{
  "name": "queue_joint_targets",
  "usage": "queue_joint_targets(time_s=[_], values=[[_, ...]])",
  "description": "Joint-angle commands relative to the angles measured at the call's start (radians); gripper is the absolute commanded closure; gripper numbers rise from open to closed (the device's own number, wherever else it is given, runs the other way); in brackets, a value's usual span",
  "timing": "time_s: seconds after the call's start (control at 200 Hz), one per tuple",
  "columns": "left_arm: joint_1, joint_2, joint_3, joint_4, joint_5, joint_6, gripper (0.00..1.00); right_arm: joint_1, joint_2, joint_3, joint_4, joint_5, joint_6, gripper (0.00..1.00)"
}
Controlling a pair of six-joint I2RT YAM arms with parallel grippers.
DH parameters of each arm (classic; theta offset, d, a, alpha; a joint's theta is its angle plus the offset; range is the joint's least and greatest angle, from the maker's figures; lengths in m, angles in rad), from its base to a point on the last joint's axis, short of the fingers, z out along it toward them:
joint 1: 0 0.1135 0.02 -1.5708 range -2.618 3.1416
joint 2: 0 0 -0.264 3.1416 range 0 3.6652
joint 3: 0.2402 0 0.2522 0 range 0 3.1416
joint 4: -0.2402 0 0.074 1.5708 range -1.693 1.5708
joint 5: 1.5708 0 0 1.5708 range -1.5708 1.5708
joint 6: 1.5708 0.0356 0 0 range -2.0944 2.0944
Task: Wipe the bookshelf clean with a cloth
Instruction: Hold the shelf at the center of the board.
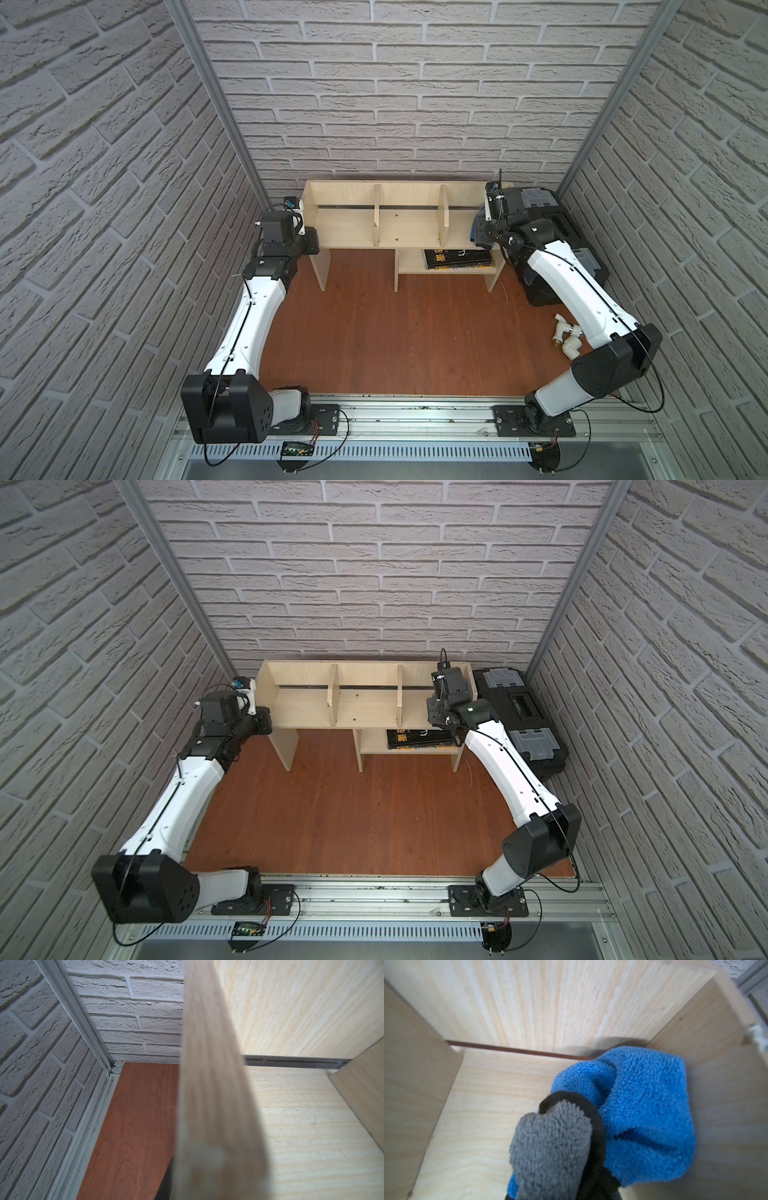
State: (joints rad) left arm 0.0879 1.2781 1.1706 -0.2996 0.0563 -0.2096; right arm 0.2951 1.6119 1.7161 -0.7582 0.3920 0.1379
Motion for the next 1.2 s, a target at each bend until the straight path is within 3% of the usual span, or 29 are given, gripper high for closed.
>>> queue_joint_targets(time_s=[0.0, 0.275, 0.675, 0.81, 0.975, 1.195], values=[[0.011, 0.016, 0.017, 0.041, 0.029, -0.066, 1.00, -0.005, 0.067, 0.090, -0.013, 0.072, 0.008, 0.97], [0.010, 0.017, 0.017, 0.042, 0.033, -0.067, 1.00, 0.046, 0.116, 0.186, 0.140, -0.131, 0.002, 0.97], [0.011, 0.011, 0.015, 0.042, 0.027, -0.063, 1.00, 0.074, 0.129, 0.264, 0.120, 0.142, -0.109, 0.97], [0.011, 0.010, 0.014, 0.042, 0.029, -0.063, 1.00, 0.049, 0.056, 0.166, 0.105, 0.211, -0.080, 0.97], [0.011, 0.010, 0.016, 0.042, 0.032, -0.062, 1.00, 0.047, -0.052, -0.024, 0.095, 0.204, -0.015, 0.97], [0.010, 0.010, 0.014, 0.043, 0.033, -0.066, 1.00, 0.063, -0.182, -0.300, 0.131, 0.054, 0.122, 0.97]])
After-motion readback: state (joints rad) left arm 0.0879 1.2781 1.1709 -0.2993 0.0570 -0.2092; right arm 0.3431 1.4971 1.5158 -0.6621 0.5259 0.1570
